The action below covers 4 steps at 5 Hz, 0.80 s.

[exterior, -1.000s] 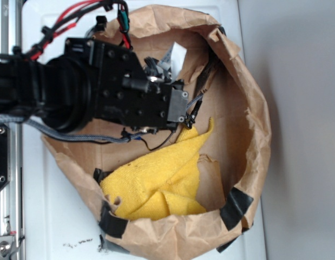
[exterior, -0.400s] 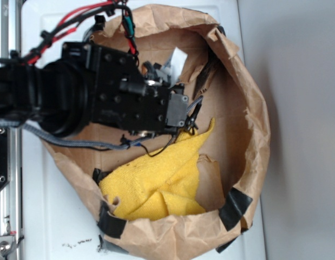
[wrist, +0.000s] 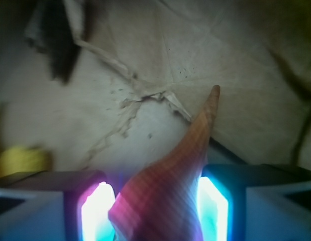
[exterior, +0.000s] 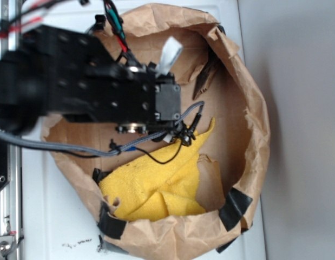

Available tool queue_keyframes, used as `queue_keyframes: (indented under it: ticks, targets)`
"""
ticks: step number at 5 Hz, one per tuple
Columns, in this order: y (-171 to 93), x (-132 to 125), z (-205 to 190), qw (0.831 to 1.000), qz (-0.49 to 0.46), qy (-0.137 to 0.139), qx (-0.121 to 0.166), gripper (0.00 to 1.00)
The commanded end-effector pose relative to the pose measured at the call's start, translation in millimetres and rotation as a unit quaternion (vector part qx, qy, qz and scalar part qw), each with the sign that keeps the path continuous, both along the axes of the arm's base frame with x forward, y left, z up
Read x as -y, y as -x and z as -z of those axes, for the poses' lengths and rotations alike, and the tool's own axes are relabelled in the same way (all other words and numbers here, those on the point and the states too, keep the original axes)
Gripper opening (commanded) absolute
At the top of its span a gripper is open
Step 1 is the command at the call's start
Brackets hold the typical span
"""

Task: Grab the shell.

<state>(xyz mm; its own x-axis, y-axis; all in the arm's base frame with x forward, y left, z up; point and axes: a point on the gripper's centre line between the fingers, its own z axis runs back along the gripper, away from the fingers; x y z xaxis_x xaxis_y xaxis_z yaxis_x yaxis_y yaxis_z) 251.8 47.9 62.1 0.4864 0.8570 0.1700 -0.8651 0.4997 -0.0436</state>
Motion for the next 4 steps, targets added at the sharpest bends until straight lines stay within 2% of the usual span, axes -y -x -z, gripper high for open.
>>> queue_keyframes:
  ticks: [1, 2, 4]
  targets:
    - [-6.5, 7.1, -71.9, 0.996, 0.075, -0.024, 0.050, 0.00]
    - [-4.1, 15.8, -101.3, 0.993, 0.112, -0.011, 0.044, 0.00]
    - [-1.9, 24.7, -119.2, 0.993, 0.111, -0.004, 0.047, 0.00]
